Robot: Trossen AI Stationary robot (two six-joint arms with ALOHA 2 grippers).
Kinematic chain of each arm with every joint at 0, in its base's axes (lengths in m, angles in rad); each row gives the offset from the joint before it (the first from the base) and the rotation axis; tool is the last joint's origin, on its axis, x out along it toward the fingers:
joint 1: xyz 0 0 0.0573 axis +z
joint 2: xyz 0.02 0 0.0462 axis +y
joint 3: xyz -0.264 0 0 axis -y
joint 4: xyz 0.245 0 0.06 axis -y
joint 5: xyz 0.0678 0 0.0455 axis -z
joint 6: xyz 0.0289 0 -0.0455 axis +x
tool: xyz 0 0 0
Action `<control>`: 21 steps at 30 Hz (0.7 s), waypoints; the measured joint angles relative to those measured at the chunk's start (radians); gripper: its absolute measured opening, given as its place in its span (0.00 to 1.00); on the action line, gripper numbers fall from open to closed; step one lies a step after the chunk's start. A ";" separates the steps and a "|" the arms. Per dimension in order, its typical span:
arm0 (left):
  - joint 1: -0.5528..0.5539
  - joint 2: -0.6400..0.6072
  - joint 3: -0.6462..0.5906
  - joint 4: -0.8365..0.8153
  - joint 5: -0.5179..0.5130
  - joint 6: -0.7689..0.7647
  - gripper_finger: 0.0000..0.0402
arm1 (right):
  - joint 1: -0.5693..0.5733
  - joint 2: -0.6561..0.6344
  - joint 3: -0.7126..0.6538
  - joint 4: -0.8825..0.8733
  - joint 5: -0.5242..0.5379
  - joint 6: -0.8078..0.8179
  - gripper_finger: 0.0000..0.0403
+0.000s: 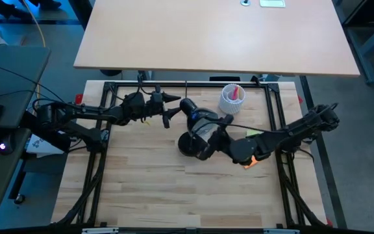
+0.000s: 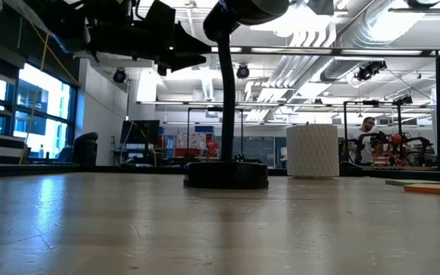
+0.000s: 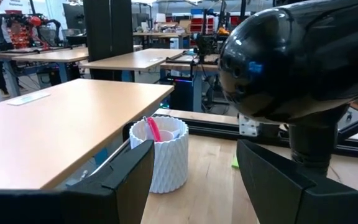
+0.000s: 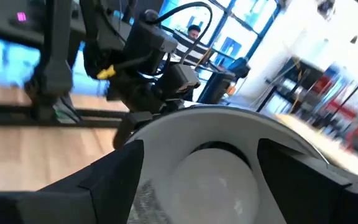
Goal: Screw lightbulb
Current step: Remove the white lightbulb from the black lamp
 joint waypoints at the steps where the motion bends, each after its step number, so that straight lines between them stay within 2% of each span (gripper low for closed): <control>1: 0.000 0.000 0.000 -0.001 0.000 0.000 0.56 | 0.003 -0.005 0.000 -0.012 0.000 0.040 0.78; 7: 0.000 0.000 0.000 -0.007 -0.001 0.000 0.56 | 0.009 -0.028 0.000 -0.133 -0.003 0.175 0.78; 15: -0.001 0.000 0.000 -0.010 -0.034 0.000 0.56 | -0.041 -0.029 0.000 -0.228 0.021 0.293 0.78; 21: 0.000 0.000 0.000 -0.009 -0.046 -0.009 0.56 | -0.094 -0.029 0.000 -0.231 -0.098 0.452 0.78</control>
